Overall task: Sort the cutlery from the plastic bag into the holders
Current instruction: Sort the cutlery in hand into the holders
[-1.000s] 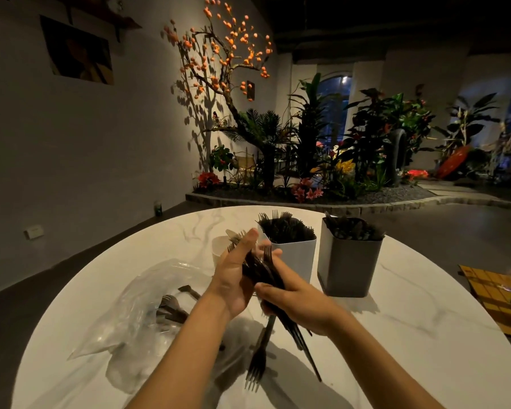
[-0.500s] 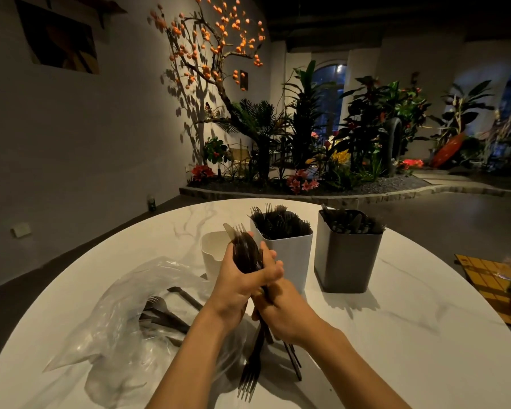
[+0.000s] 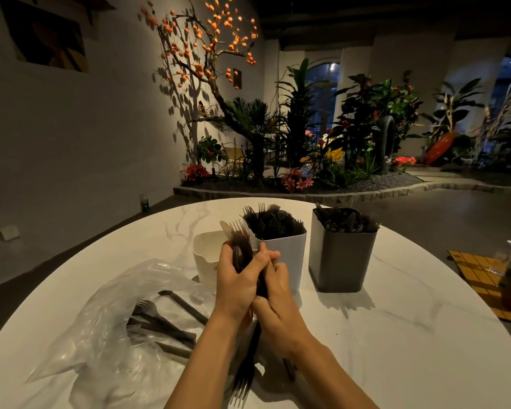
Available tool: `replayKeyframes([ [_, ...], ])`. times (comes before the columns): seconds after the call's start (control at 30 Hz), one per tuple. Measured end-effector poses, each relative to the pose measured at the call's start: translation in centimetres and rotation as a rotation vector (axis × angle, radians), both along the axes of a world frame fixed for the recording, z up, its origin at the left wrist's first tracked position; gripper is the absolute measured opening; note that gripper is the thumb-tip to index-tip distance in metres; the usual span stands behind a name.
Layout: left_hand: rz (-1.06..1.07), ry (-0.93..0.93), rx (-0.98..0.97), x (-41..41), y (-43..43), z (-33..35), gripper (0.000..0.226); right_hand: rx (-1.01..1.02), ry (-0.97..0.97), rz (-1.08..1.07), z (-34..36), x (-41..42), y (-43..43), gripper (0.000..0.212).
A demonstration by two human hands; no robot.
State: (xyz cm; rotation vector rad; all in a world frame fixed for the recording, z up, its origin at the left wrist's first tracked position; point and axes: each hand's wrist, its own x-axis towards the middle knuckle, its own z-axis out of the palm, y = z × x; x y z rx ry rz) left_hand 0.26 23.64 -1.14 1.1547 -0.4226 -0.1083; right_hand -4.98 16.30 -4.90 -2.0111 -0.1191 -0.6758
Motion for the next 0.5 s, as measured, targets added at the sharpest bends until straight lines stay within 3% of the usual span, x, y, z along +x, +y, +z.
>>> replayKeyframes([
  [0.23, 0.068, 0.003, -0.022, -0.2, -1.2, -0.2, 0.028, 0.288, -0.04, -0.089, -1.2, 0.8, -0.2, 0.072],
  [0.37, 0.13, 0.214, -0.111, -0.3, -1.4, -1.4, 0.018, 0.386, -0.123, -0.29, -0.3, -0.2, -0.2, 0.046],
  [0.5, 0.246, 0.3, -0.222, 0.9, -0.6, -1.2, 0.021, 0.503, 0.078, -0.373, -0.4, 0.0, -1.7, 0.028],
])
